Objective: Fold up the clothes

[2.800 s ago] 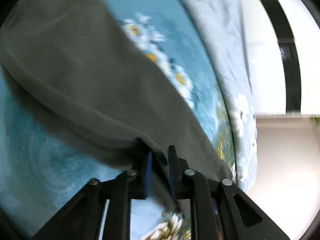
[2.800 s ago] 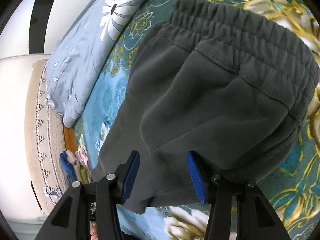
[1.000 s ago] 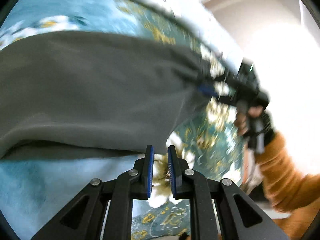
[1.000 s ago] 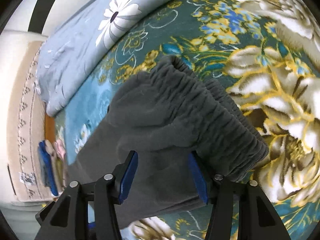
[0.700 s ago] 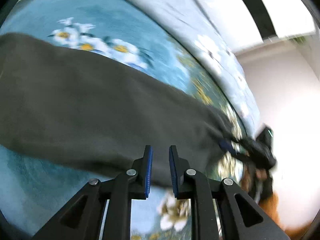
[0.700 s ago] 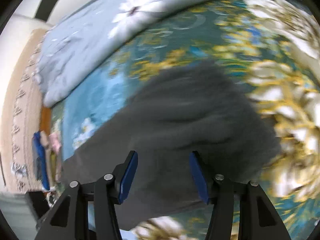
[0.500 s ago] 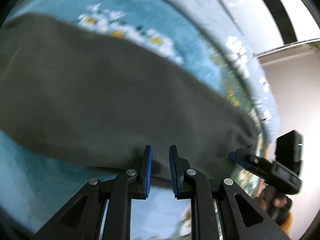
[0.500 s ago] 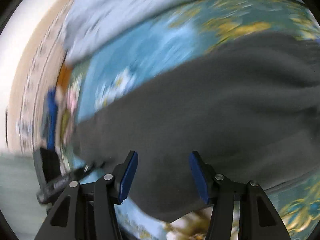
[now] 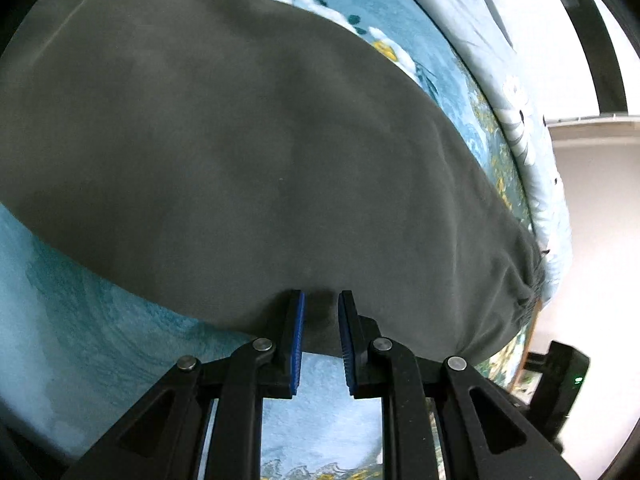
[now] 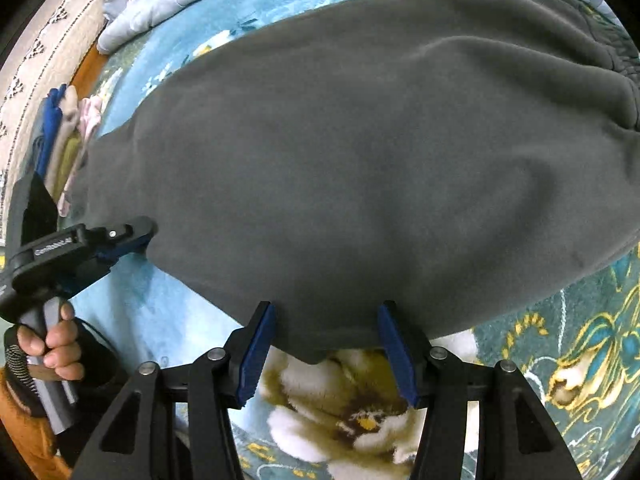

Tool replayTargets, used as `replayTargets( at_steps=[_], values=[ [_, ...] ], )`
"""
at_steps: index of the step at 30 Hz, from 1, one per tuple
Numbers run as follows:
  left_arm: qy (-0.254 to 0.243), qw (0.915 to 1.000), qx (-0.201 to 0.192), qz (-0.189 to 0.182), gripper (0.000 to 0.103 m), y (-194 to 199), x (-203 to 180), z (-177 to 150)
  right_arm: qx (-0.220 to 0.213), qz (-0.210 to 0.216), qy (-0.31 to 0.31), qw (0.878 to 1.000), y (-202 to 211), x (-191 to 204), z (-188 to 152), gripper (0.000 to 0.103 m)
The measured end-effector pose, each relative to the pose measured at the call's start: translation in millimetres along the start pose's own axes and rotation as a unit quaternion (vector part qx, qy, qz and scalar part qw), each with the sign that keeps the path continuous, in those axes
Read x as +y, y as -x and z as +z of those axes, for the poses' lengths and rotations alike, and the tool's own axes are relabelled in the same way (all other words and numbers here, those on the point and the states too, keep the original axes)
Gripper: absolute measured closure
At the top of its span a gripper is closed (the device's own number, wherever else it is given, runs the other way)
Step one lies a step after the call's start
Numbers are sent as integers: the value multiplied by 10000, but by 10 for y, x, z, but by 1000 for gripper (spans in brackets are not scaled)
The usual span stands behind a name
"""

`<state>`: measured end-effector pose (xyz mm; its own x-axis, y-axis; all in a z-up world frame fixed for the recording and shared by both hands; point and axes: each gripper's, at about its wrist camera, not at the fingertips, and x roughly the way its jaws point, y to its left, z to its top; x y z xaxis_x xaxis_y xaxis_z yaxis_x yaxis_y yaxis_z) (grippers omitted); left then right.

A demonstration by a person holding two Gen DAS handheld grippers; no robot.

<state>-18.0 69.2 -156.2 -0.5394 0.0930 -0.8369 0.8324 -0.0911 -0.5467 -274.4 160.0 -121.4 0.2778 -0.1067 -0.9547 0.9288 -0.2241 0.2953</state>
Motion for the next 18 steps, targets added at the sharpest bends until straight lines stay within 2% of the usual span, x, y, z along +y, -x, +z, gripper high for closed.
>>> replayTargets(
  at_steps=[6, 10, 12, 16, 18],
  values=[
    [107, 9998, -19, -151, 87, 11, 73, -12, 196, -268, 35, 9994, 48, 151, 49, 43],
    [178, 9995, -32, -252, 87, 18, 122, -19, -219, 9, 371, 9991, 244, 464, 168, 43],
    [214, 9993, -39, -302, 87, 21, 146, -23, -274, 85, 495, 9984, 211, 581, 208, 43],
    [286, 9988, -55, -401, 87, 31, 196, -31, 18, 42, 103, 9999, -88, 537, 251, 43],
    [377, 9983, -216, -387, 86, 115, 249, -25, 5, 105, 7, 9999, -100, 510, 248, 43]
  ],
)
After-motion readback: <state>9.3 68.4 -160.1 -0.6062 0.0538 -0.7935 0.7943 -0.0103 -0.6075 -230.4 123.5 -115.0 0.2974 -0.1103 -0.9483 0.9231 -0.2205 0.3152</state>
